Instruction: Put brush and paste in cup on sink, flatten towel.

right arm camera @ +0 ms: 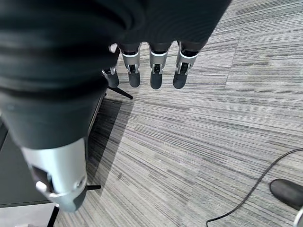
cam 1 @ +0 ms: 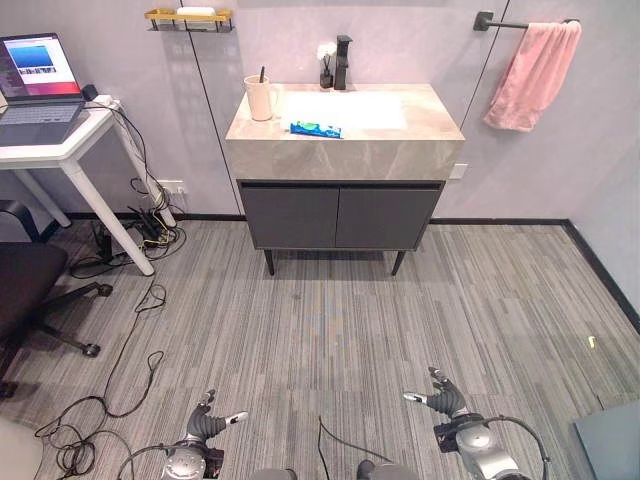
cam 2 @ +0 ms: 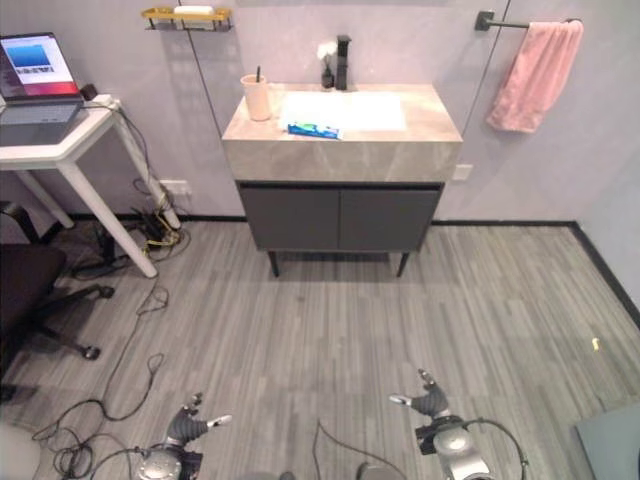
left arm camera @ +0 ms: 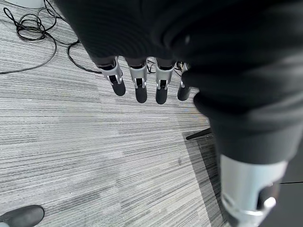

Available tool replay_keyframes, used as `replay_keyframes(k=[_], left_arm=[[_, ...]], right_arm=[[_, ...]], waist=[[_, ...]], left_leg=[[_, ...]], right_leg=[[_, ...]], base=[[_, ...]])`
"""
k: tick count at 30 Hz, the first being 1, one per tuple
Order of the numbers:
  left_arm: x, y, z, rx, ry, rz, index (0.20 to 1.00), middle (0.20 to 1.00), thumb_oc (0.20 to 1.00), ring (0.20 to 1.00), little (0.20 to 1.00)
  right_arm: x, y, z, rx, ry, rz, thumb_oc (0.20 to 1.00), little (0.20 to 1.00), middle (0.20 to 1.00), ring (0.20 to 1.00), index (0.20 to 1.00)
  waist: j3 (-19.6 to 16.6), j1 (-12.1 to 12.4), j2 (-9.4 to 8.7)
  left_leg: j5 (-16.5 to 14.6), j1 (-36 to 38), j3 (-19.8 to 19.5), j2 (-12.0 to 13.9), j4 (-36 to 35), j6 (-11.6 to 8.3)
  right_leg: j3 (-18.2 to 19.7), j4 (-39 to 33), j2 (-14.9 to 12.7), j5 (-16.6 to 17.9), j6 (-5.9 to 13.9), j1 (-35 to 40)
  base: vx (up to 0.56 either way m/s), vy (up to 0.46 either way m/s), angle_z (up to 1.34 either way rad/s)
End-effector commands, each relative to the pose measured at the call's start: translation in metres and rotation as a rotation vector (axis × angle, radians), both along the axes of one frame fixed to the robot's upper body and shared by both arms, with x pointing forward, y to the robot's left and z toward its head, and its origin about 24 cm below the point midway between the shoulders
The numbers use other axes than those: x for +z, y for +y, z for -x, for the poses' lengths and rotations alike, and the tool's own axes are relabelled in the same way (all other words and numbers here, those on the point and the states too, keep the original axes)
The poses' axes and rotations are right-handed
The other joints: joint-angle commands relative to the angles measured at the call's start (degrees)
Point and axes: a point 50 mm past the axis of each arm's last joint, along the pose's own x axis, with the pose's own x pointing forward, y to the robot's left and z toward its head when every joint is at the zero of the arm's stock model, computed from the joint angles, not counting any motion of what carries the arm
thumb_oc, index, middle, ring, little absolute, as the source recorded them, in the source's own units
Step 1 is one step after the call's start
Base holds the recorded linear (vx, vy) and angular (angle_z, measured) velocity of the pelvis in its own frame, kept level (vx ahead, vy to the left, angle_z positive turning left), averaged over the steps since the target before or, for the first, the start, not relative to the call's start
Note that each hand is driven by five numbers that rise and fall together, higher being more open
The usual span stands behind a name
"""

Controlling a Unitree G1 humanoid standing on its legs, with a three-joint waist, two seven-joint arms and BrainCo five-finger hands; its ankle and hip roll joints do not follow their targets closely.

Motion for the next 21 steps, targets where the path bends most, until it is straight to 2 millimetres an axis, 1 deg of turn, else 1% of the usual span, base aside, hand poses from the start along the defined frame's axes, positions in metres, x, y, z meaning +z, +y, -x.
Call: replay_keyframes(k=[1,9,15,21], left_arm=[[0.010,0.009,-0.012,0.011,-0.068,-0.037,1.000,1.000,1.000,1.000,1.000],[0.008,0.007,-0.011,0.034,-0.061,-0.011,1.000,1.000,1.000,1.000,1.000],[0.005,0.002,-0.009,0.024,-0.049,0.005,1.000,1.000,1.000,1.000,1.000],[0.004,0.000,-0.007,0.015,-0.041,0.012,1.000,1.000,1.000,1.000,1.000]], right_arm=[[0.014,-0.009,-0.017,-0.045,-0.108,0.006,1.000,1.000,1.000,1.000,1.000],[0.012,-0.011,-0.014,-0.046,-0.085,0.032,1.000,1.000,1.000,1.000,1.000],[0.006,-0.011,-0.010,-0.026,-0.042,0.053,1.000,1.000,1.000,1.000,1.000],[0.003,-0.011,-0.008,-0.017,-0.014,0.058,1.000,1.000,1.000,1.000,1.000]], waist=[[-0.3,-0.3,-1.34],[-1.0,-0.3,-1.34],[-1.6,0.2,-1.36],[-1.6,0.5,-1.33]], left_leg=[[-0.2,-3.1,-3.1,-1.5,2.5,-0.01],[0.8,-1.9,-3.2,-1.4,0.4,-0.09],[1.4,-1.0,-3.0,-2.0,-1.7,0.36],[1.3,-1.1,-2.7,-2.7,-1.7,0.74]], right_leg=[[-2.5,-3.7,-1.4,4.1,3.74,3.5],[-2.7,-6.3,-1.0,4.8,3.38,5.3],[-2.0,-10.8,-1.1,6.7,3.53,7.1],[-1.4,-12.2,-1.7,8.1,3.92,7.3]], base=[[0.02,-0.020,0.03],[0.00,-0.009,0.02],[0.00,0.023,0.00],[-0.02,0.073,-0.01]])
